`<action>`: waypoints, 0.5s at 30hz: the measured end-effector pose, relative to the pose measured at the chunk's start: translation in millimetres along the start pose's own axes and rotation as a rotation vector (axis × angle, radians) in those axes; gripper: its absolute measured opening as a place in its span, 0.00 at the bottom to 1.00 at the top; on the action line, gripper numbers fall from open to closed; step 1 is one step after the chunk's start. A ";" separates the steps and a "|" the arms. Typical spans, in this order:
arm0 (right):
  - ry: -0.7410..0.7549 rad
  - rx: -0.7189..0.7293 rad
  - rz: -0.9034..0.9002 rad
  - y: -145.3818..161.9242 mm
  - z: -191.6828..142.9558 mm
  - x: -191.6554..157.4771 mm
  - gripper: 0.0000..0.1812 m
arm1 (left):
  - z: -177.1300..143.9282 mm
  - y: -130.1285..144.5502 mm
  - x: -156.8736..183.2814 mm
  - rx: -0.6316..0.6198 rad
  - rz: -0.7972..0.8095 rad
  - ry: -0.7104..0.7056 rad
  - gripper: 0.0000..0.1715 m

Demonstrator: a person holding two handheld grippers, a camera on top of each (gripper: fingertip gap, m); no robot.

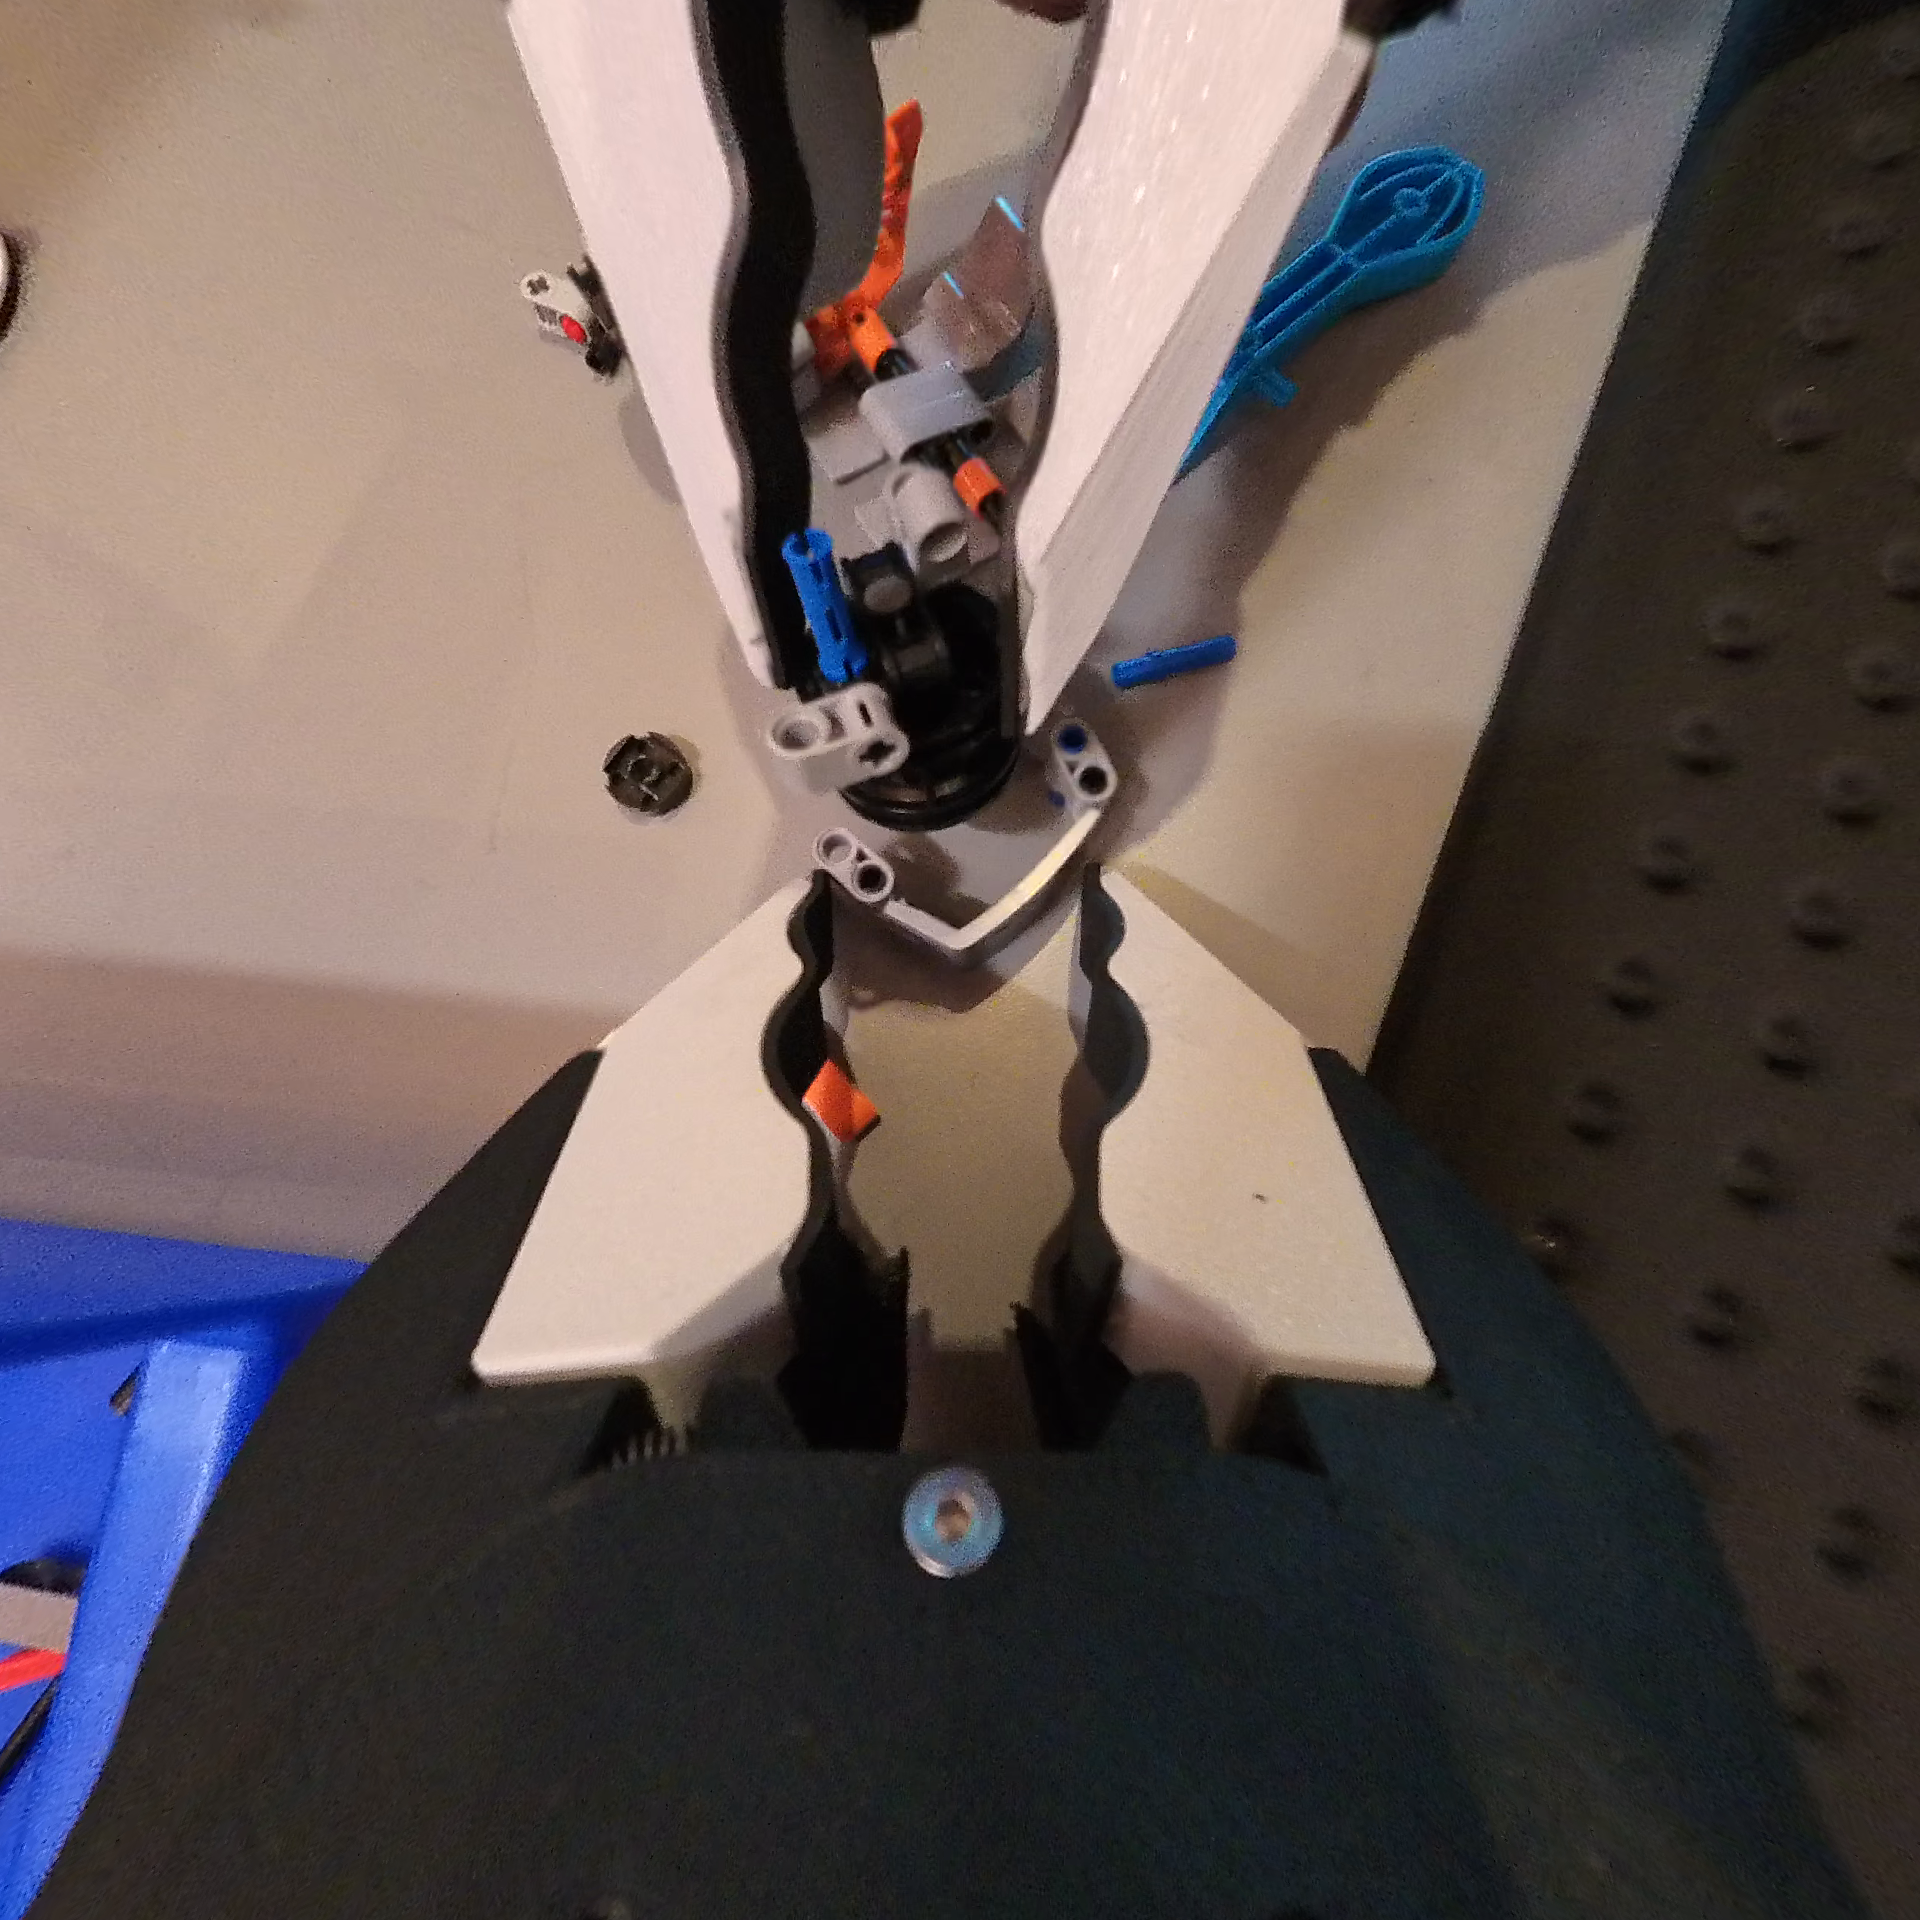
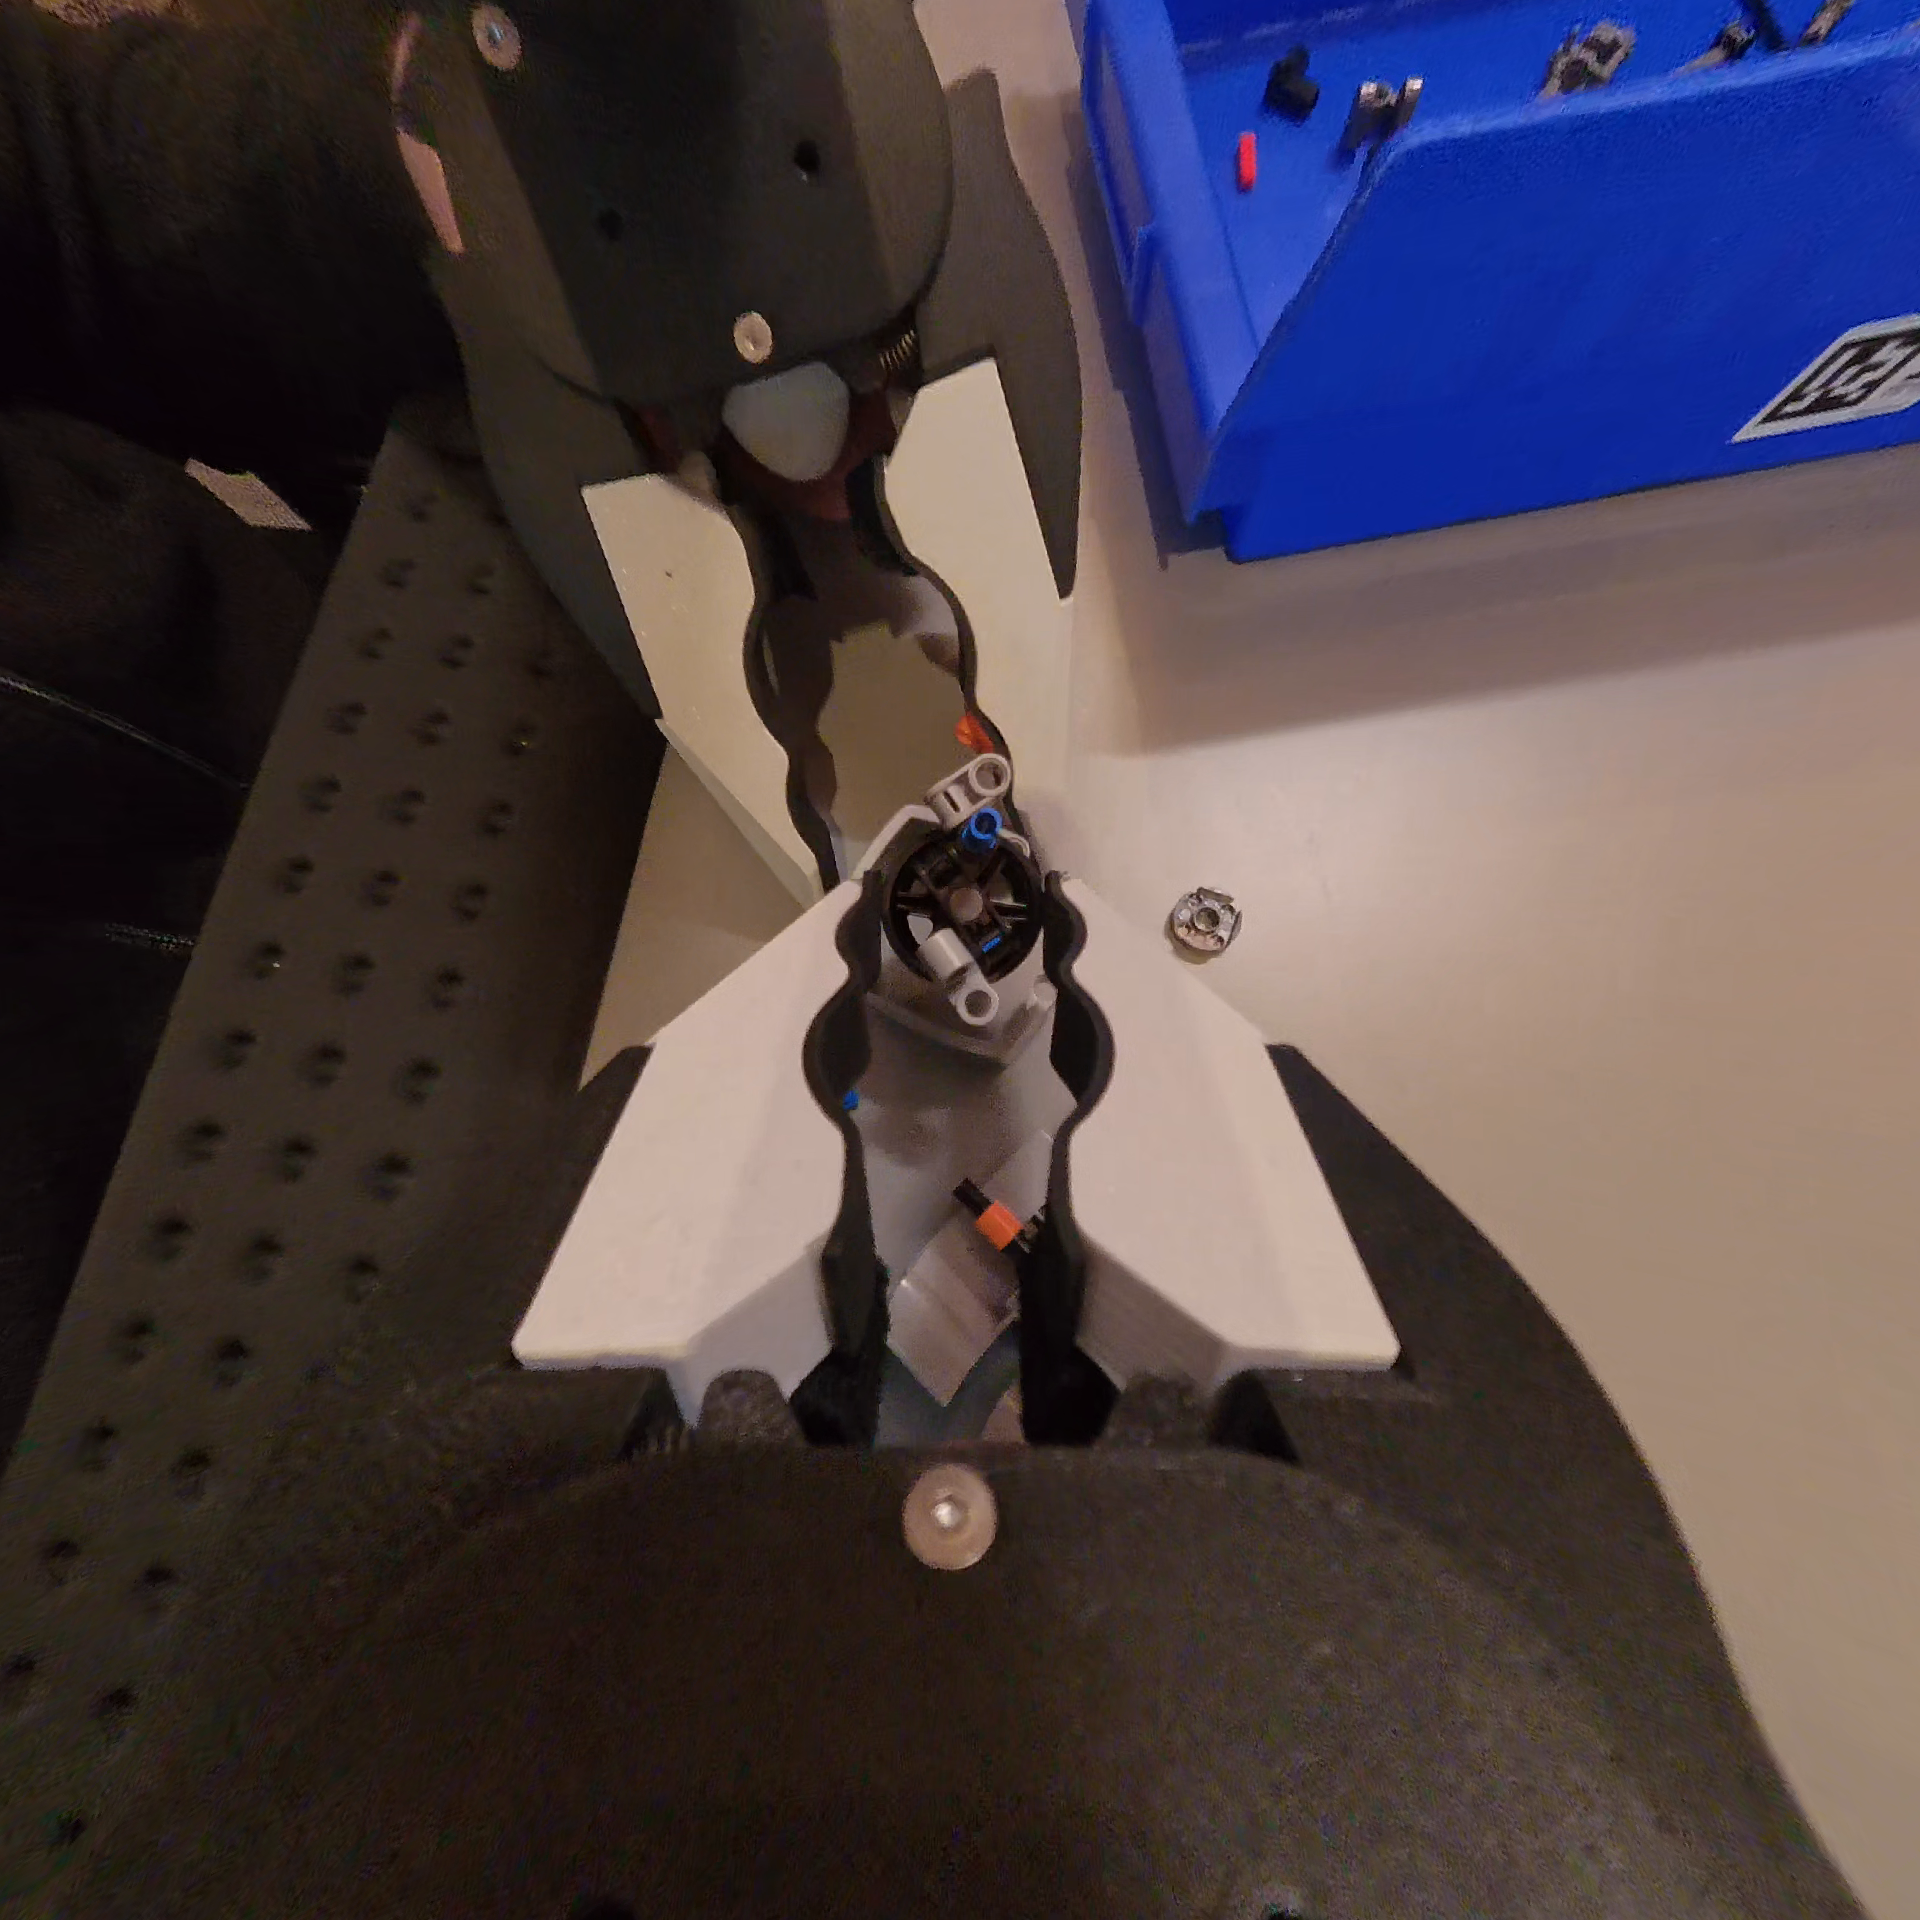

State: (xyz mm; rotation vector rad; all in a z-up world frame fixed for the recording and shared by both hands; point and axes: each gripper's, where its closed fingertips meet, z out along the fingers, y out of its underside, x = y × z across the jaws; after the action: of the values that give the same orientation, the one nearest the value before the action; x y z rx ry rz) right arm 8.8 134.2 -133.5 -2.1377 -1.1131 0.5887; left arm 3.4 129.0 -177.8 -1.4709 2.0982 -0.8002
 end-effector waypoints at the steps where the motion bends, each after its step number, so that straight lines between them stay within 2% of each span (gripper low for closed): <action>1: -0.007 -0.015 -0.002 3.7 2.5 -0.7 0.15 | 0.1 0.0 0.1 0.001 -0.001 0.003 0.27; 6: -0.002 -0.120 -0.056 21.8 13.6 -4.3 0.15 | 0.2 -0.3 1.0 0.008 0.004 0.014 0.22; 9: 0.006 -0.127 -0.068 22.2 13.6 -5.3 0.17 | 0.2 -0.3 1.4 0.011 0.009 0.016 0.20; 12: 0.004 -0.108 -0.055 18.4 7.9 -4.9 0.21 | -0.3 0.1 -0.6 0.013 0.006 0.007 0.23; 15: 0.000 -0.088 -0.043 15.6 0.4 -4.5 0.20 | -1.1 0.8 -2.2 0.014 0.005 -0.001 0.26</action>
State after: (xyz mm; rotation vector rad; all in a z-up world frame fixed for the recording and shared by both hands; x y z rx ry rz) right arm 14.6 123.9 -144.6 -2.1819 -1.2021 0.5293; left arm 2.8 131.4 -177.4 -1.4581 2.0903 -0.8105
